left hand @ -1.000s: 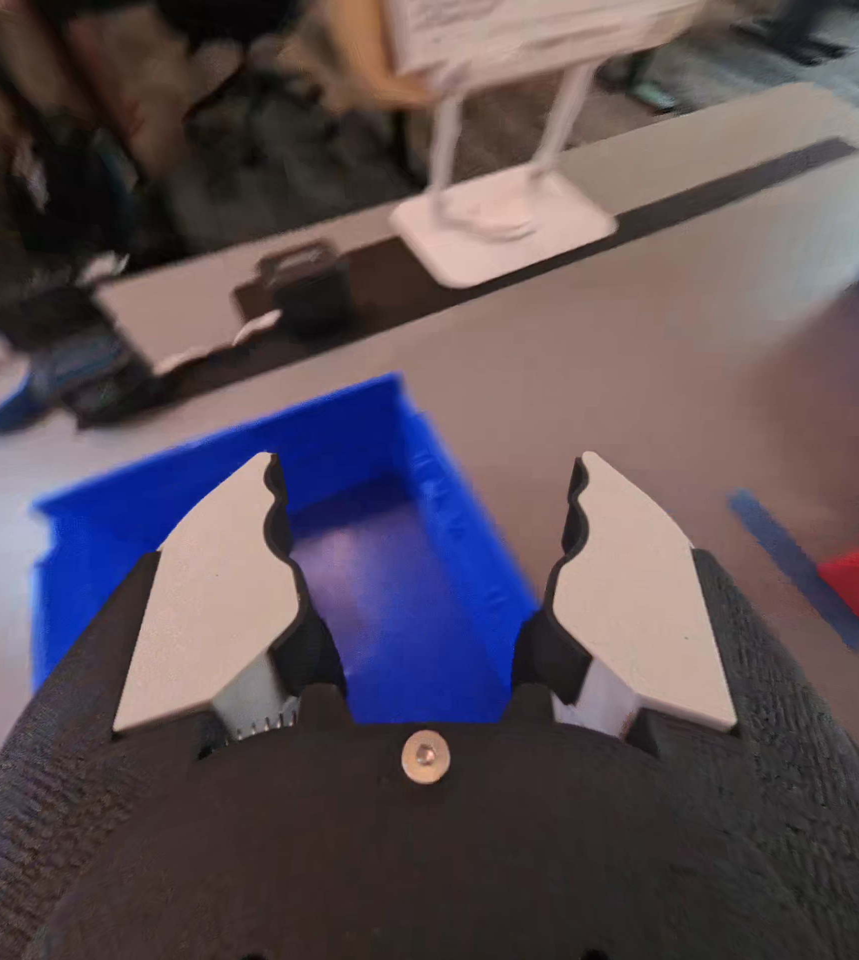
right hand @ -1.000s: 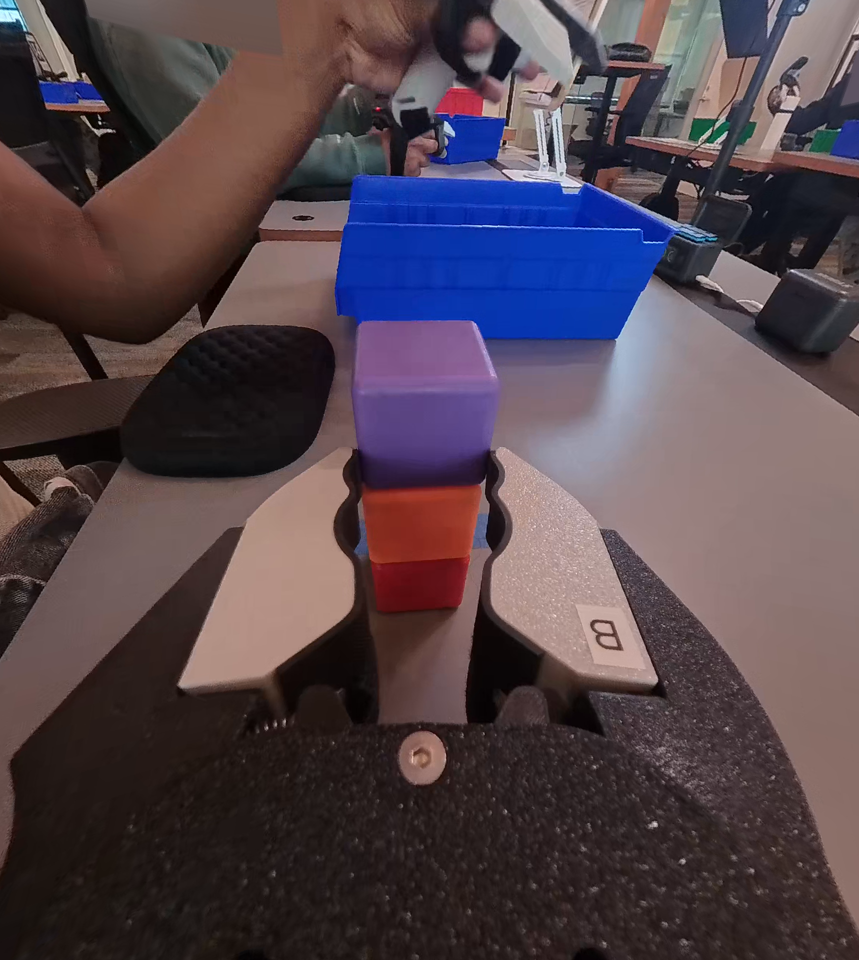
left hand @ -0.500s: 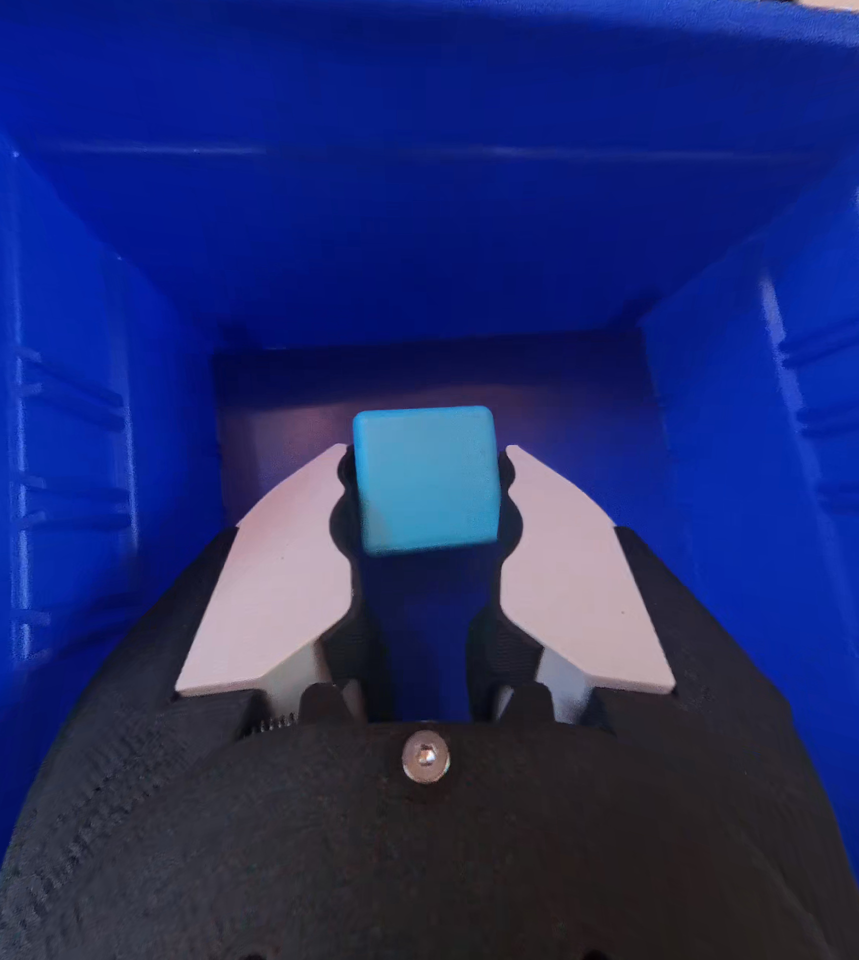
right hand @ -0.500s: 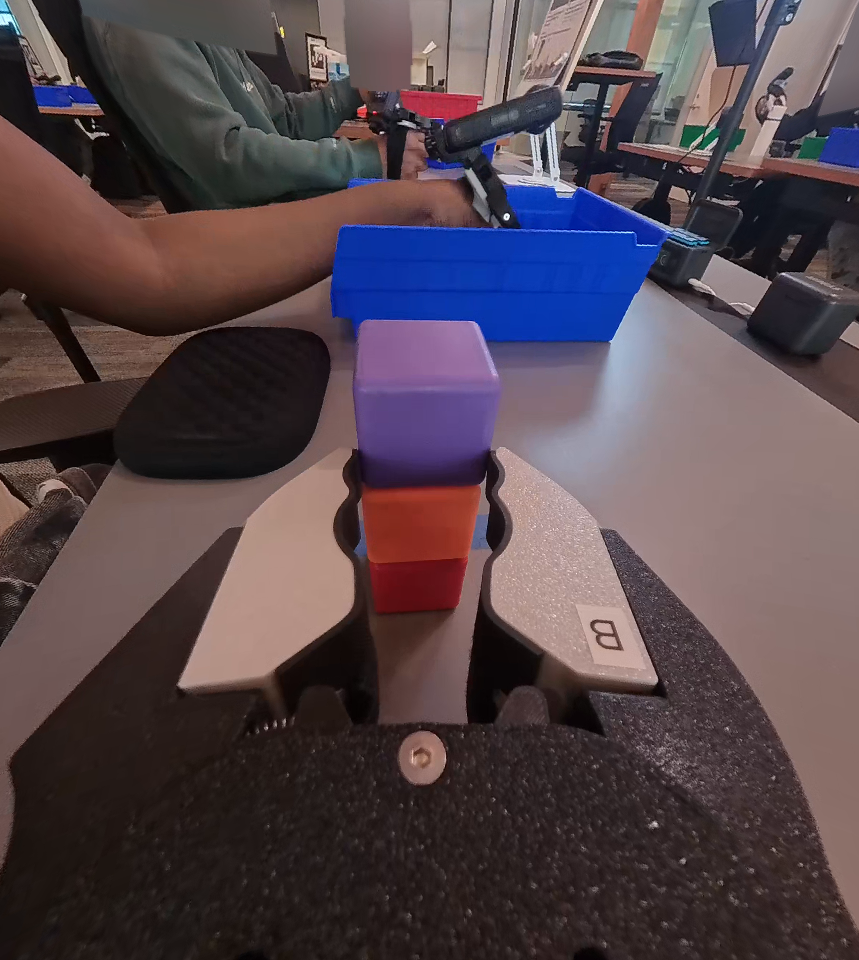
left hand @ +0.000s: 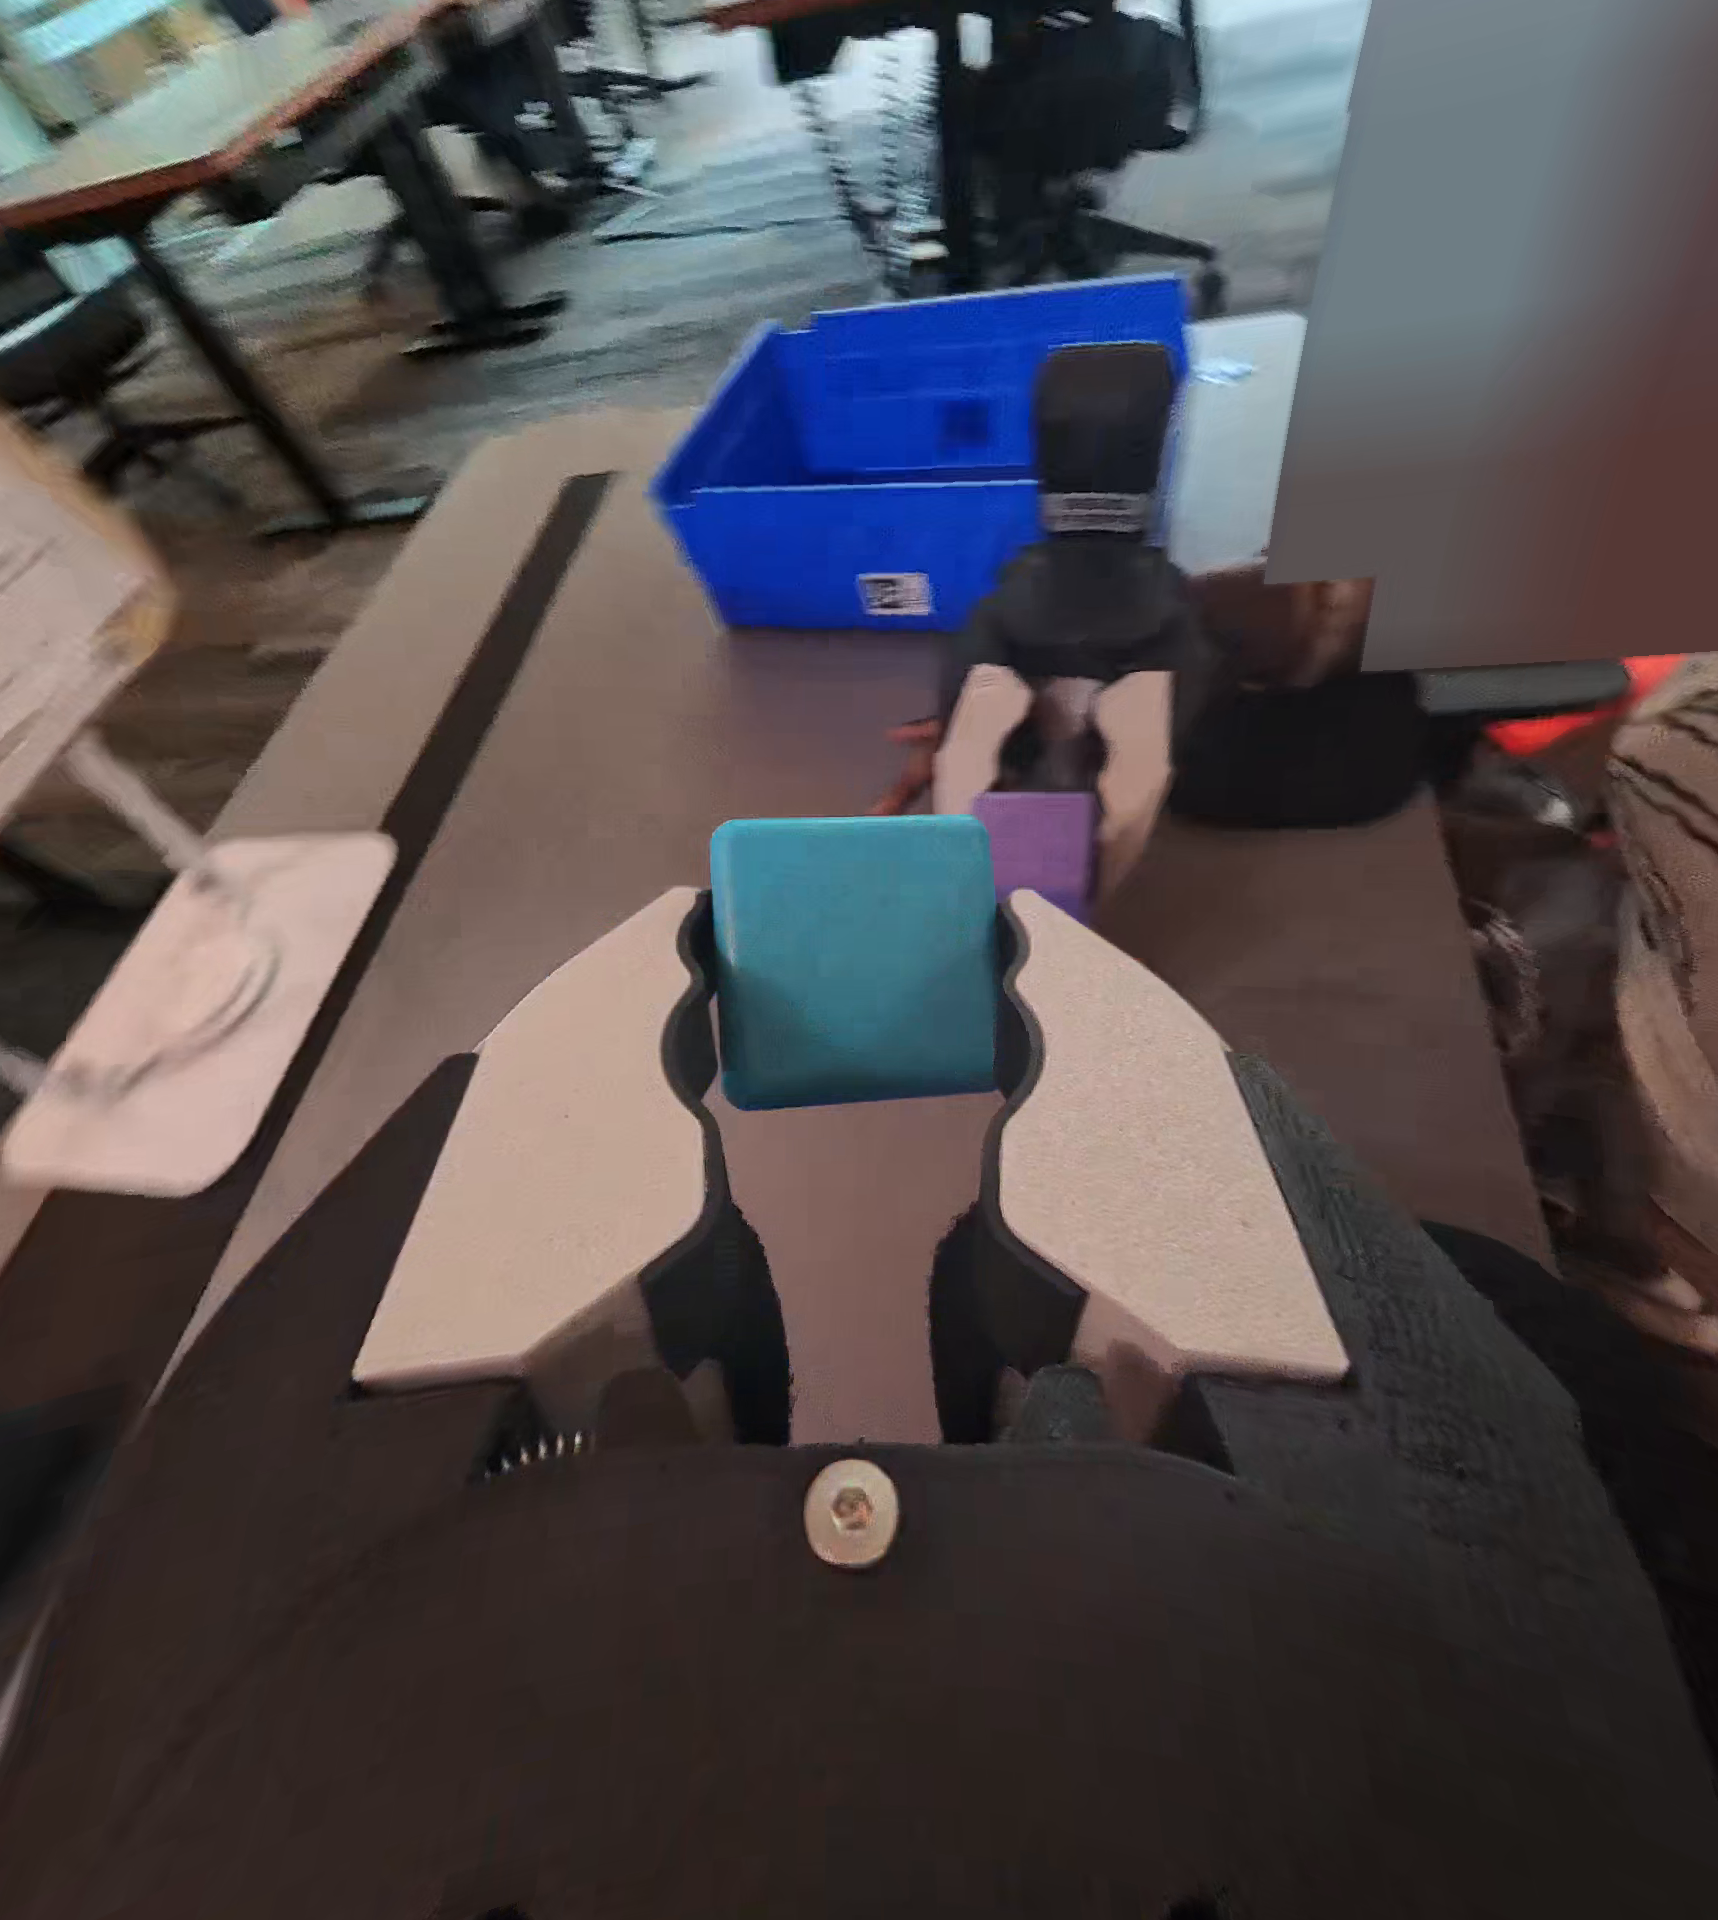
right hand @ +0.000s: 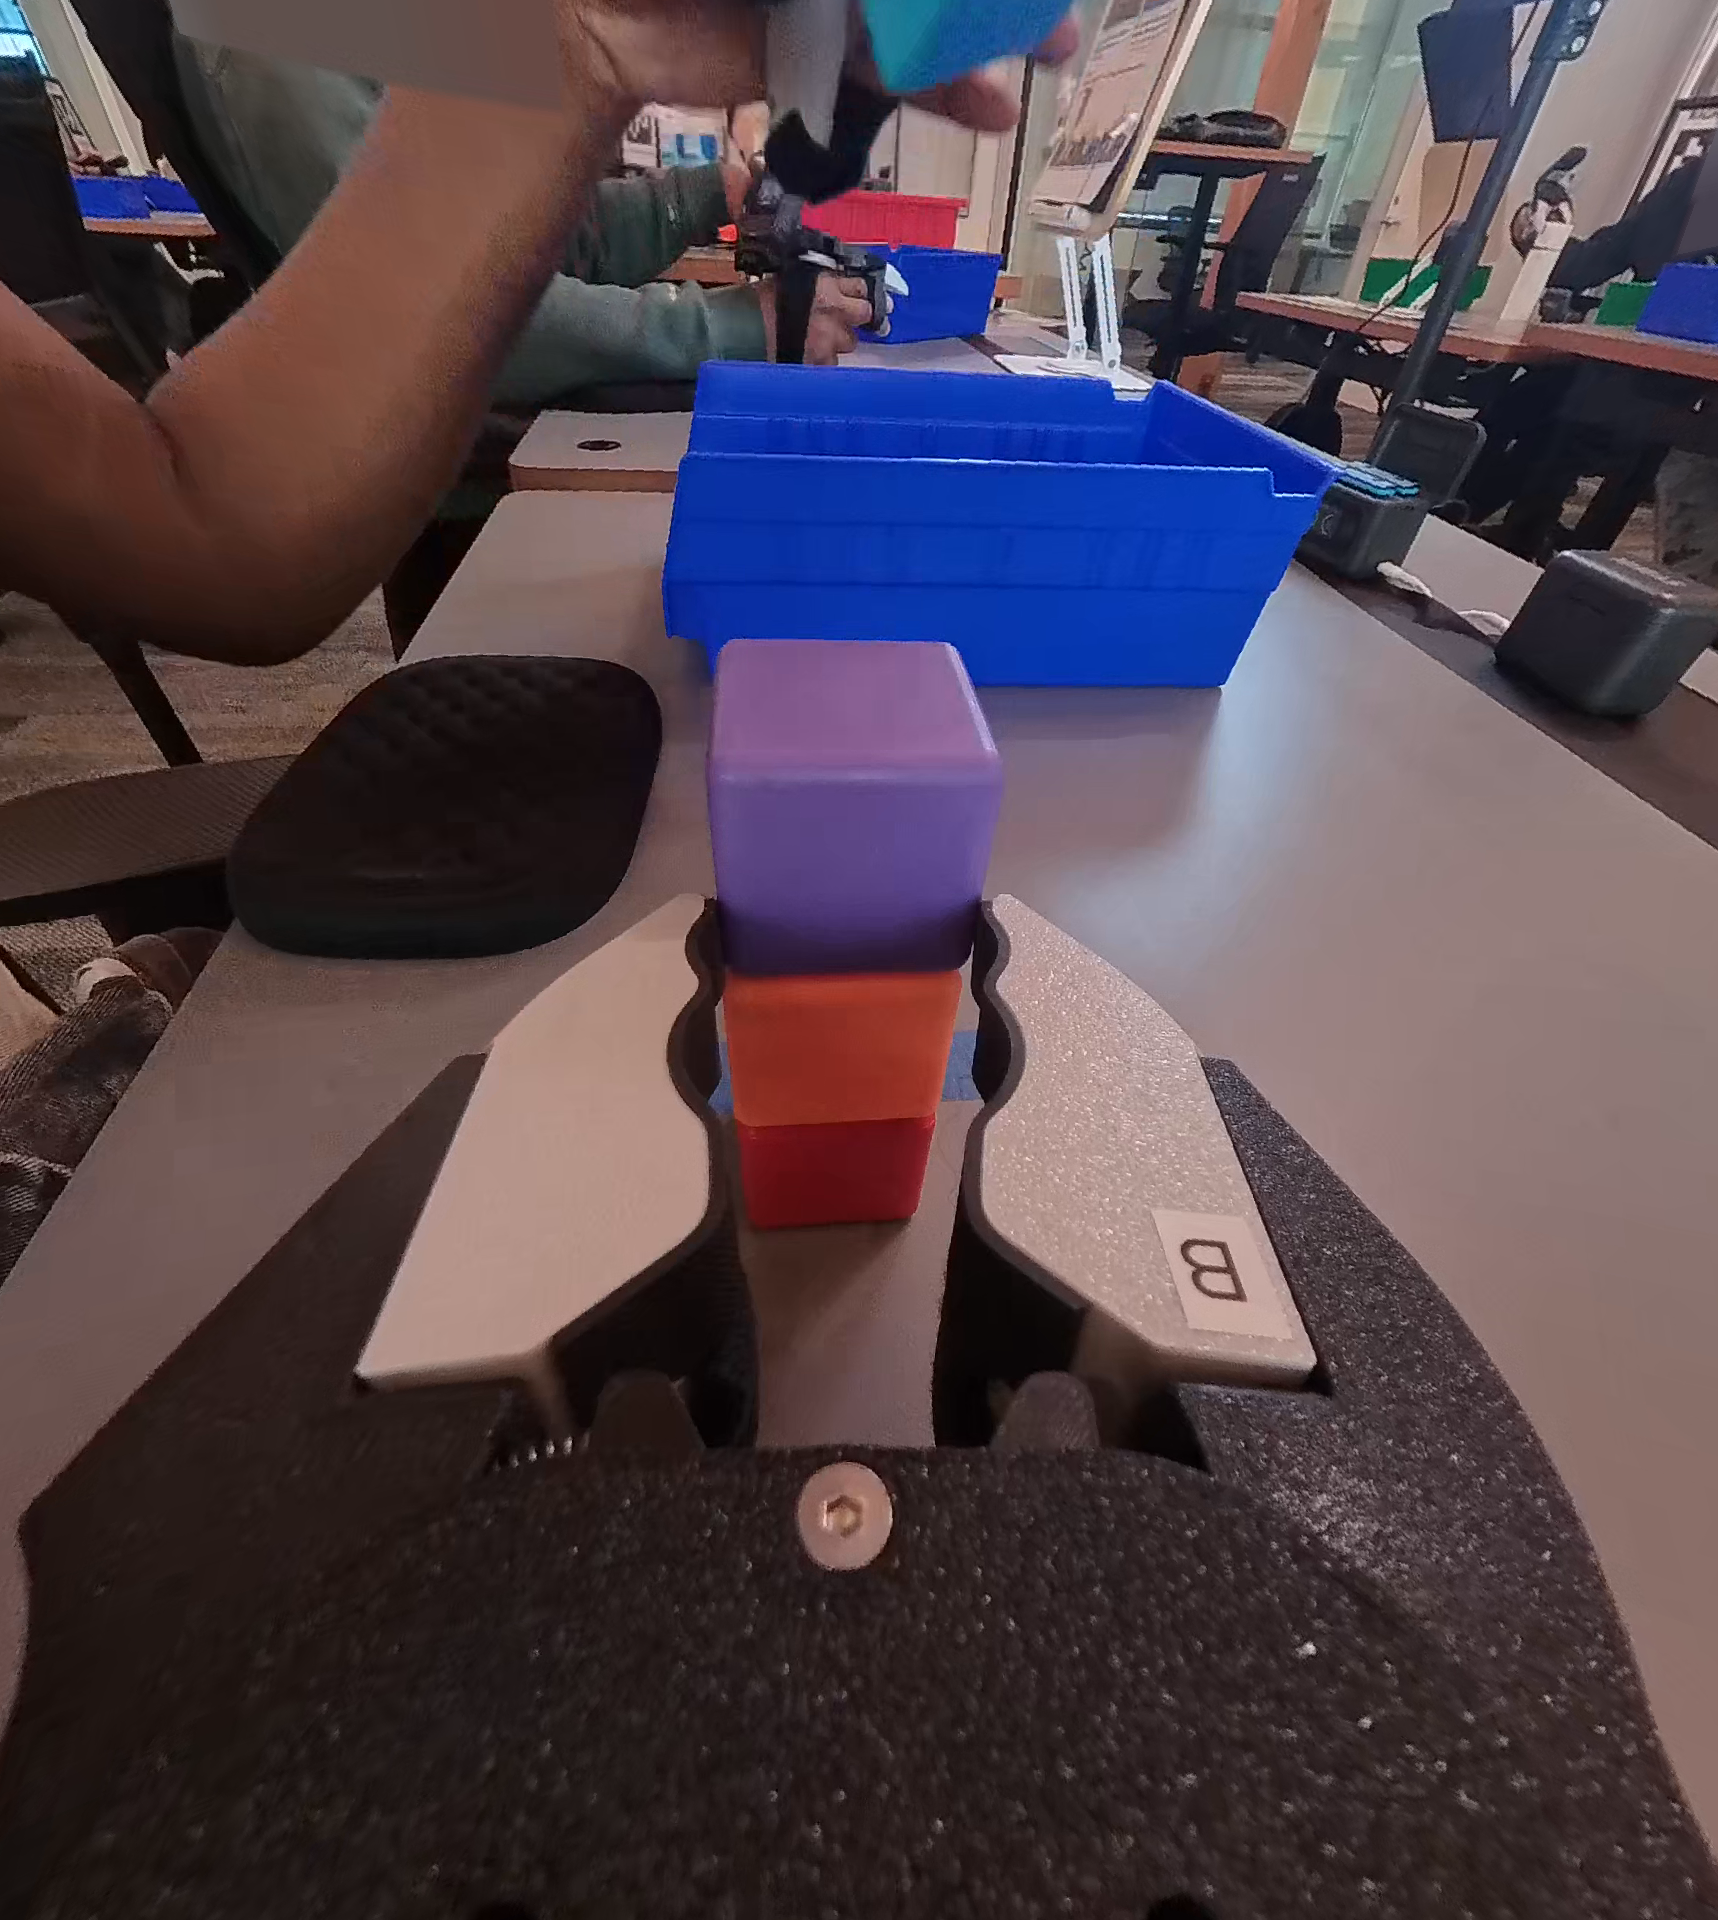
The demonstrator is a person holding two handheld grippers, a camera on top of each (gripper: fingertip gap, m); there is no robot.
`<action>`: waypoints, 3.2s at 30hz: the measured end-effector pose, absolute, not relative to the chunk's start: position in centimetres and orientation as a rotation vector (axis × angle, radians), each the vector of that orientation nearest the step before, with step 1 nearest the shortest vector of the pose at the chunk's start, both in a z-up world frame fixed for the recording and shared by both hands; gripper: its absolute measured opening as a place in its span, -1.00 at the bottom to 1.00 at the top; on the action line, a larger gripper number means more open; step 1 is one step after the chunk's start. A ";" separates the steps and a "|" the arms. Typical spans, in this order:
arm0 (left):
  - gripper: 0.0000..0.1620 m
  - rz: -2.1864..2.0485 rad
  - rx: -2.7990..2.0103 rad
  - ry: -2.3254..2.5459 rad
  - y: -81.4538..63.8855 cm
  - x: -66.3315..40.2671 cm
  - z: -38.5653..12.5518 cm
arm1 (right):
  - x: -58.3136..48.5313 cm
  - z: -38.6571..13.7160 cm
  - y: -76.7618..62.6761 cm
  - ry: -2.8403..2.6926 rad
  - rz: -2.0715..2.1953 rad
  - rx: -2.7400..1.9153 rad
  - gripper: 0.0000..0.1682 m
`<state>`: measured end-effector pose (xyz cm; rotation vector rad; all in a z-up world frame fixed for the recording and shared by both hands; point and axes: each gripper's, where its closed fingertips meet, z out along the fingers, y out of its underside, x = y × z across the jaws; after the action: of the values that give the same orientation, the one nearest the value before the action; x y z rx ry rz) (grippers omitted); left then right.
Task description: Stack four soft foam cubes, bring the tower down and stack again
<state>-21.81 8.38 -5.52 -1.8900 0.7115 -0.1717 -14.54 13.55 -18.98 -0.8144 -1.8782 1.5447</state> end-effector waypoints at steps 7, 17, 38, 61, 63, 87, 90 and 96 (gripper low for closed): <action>-0.37 -0.404 -2.131 0.942 11.8 -14.0 -10.5 | -14.5 -19.0 13.5 -1.880 1.534 -0.806 -0.46; -0.37 -0.447 -2.296 0.938 13.7 -13.2 -13.9 | -14.5 -19.0 13.5 -1.882 1.536 -0.807 -0.45; 0.31 -0.550 -2.066 0.850 14.6 -12.5 -12.7 | -14.4 -18.9 13.6 -1.887 1.525 -0.764 -0.43; 0.77 -0.538 -1.548 0.551 11.7 -14.4 -14.0 | -11.4 -12.7 14.5 -1.615 1.803 -0.684 0.42; 0.74 -0.518 -1.622 0.573 11.7 -14.6 -15.4 | -11.6 -14.1 14.5 -1.701 1.728 -0.721 0.43; 0.69 -0.565 -1.834 0.578 12.1 -14.9 -19.8 | -12.0 -17.6 14.9 -1.891 1.496 -0.776 0.20; 0.65 -0.596 -1.674 0.515 12.1 -15.3 -17.0 | -12.0 -16.1 15.3 -1.804 1.532 -0.756 0.18; 0.62 -0.630 -1.575 0.492 12.3 -14.7 -15.5 | -11.7 -14.1 15.4 -1.724 1.655 -0.763 0.11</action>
<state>-14.69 12.28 -15.51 -1.5746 0.4916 -0.6302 -11.72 15.42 -14.11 -0.7626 -1.7242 1.6553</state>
